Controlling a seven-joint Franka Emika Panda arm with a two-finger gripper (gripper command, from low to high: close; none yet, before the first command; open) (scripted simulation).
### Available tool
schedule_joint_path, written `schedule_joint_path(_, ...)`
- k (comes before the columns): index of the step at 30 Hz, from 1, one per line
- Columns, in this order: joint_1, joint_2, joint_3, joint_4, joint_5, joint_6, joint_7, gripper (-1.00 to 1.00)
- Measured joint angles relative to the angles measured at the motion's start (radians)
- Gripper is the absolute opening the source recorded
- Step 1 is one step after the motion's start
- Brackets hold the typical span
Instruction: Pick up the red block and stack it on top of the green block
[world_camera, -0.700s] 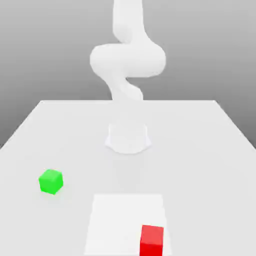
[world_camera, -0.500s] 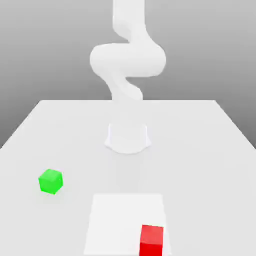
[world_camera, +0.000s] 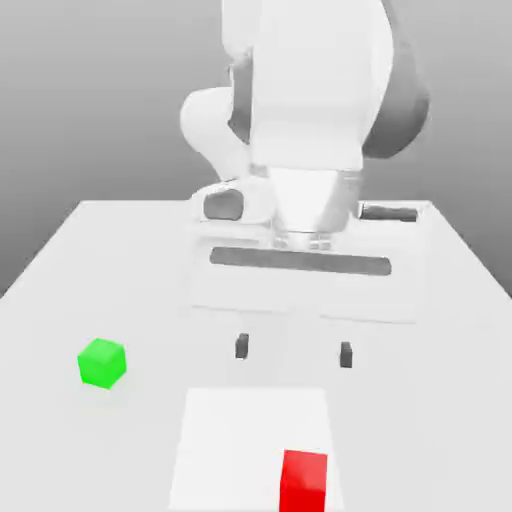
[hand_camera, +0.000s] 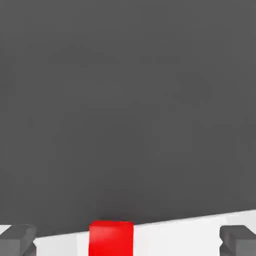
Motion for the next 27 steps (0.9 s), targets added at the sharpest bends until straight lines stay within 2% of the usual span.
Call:
schedule_joint_path(4, 0.009, 0.142, 0.007, -0.019, 0.018, 0.052, 0.022, 0.0)
schedule_joint_path(9, 0.032, 0.322, -0.02, 0.0, -0.018, 0.187, 0.057, 0.0)
schedule_joint_path(10, 0.037, 0.345, -0.026, 0.003, -0.024, 0.206, 0.062, -1.0)
schedule_joint_path(16, 0.039, 0.357, -0.029, 0.005, -0.028, 0.216, 0.065, -1.0)
schedule_joint_path(22, 0.009, 0.187, -0.006, -0.03, 0.02, 0.081, 0.037, -1.0)
schedule_joint_path(27, -0.124, 0.027, -0.16, -0.18, 0.008, 0.071, 0.174, -1.0)
